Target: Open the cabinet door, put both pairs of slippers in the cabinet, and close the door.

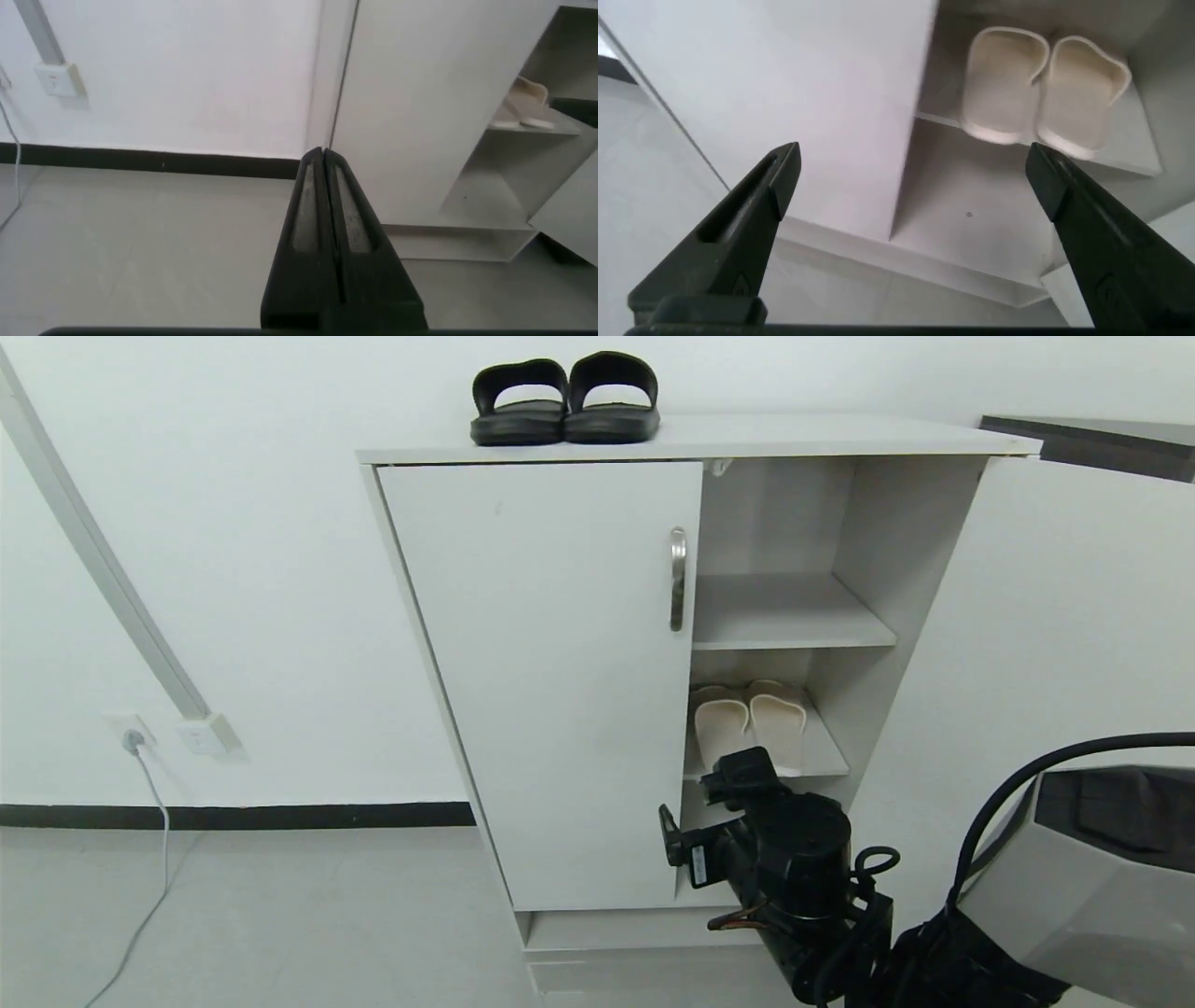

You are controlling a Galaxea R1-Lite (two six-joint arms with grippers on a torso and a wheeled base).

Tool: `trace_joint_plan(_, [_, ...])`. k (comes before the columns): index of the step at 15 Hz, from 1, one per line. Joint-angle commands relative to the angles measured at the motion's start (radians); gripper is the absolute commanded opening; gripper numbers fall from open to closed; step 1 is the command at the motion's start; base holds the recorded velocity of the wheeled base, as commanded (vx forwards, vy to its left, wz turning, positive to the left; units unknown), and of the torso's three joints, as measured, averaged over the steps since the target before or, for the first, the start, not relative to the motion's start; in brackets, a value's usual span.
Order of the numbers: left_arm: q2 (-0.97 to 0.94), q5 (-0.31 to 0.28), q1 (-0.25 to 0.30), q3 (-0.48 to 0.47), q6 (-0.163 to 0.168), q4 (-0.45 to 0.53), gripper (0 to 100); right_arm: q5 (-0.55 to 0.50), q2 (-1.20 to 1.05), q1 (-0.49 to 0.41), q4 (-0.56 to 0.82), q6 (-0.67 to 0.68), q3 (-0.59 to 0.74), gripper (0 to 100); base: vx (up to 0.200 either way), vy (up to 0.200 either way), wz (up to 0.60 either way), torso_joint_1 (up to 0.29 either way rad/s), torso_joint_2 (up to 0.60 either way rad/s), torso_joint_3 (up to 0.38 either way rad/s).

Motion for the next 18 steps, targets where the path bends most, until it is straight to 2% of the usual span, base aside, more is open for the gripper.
trace_joint_plan(1, [0.002, 0.001, 0.0, 0.0, 0.0, 0.0, 0, 0.0, 0.003, -0.012, 0.0, 0.001, 0.0, 100, 0.0, 0.2, 0.0, 0.002, 0.0, 0.002])
trace_joint_plan(9, [0.002, 0.001, 0.0, 0.0, 0.0, 0.0, 0, 0.03, 0.004, -0.039, -0.029, 0.001, 0.002, 100, 0.0, 0.2, 0.0, 0.002, 0.0, 0.002])
trace_joint_plan(18, [0.002, 0.002, 0.0, 0.0, 0.001, 0.0, 0, 0.032, 0.02, -0.047, -0.031, -0.001, 0.008, 100, 0.0, 0.0, 0.0, 0.0, 0.0, 0.0])
